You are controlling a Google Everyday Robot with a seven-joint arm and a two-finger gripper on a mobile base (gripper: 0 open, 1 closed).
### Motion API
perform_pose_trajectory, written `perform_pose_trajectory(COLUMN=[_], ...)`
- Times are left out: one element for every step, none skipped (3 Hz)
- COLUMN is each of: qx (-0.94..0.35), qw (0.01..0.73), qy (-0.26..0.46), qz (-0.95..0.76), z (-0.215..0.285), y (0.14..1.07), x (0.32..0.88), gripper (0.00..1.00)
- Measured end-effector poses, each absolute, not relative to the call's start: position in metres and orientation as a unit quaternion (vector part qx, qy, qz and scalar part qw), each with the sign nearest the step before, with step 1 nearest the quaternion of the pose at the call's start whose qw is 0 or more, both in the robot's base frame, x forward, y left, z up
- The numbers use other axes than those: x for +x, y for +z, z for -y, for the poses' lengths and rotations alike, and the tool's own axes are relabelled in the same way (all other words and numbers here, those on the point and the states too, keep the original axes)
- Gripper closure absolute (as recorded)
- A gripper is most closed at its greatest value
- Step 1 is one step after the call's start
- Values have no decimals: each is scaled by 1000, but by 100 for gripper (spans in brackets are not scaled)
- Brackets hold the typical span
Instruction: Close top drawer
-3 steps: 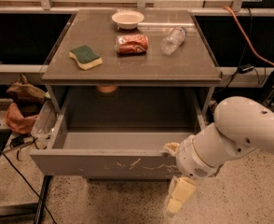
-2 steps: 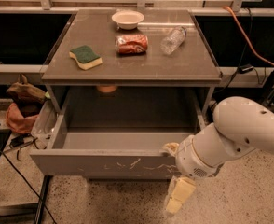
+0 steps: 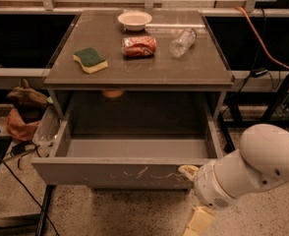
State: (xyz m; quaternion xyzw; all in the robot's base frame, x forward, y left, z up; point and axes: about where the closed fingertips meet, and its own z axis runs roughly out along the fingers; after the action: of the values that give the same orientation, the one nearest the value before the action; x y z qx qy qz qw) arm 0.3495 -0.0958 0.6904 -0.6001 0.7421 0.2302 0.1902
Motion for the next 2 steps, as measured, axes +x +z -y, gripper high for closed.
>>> perform_pose_trajectory(qx=[-601, -619], qw=[187, 187], qy=[250, 259], qz=[-736, -718], z=[90, 68], y=[665, 636], x=[348, 371], gripper=[0, 0])
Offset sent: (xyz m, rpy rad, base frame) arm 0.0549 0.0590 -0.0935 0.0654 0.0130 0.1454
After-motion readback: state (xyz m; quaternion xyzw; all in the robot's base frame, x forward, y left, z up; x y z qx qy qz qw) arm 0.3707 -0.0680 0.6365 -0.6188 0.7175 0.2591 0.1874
